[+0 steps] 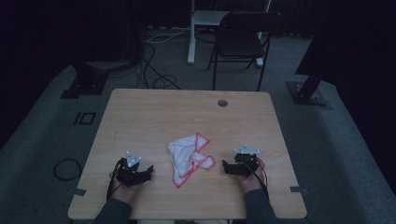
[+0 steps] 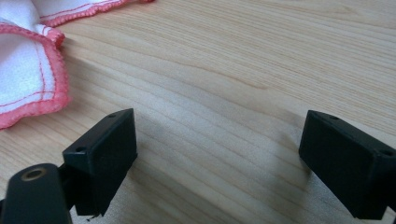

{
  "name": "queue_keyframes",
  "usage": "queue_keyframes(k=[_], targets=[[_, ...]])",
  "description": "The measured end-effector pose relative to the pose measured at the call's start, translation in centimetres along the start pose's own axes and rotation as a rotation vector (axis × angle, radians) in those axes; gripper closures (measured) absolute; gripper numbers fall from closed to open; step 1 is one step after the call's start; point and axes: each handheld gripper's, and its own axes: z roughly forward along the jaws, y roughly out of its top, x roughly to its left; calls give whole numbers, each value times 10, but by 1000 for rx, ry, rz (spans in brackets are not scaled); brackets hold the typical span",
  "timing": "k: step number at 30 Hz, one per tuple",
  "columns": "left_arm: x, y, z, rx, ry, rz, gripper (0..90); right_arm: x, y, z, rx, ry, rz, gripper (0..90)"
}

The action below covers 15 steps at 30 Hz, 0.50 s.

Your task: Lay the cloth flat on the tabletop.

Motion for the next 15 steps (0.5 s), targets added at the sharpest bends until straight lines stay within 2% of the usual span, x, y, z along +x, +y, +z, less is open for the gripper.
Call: queue_keyframes(k=[7, 12, 15], targets=[[-1, -1, -2, -10, -16, 13, 340, 1, 0, 0, -1, 2, -3, 114], [-2, -1, -2, -10, -19, 16, 344, 1, 0, -1, 1, 9, -7, 118], [-2, -1, -2, -10, -17, 15, 344, 1, 0, -2, 0, 7, -7, 159]])
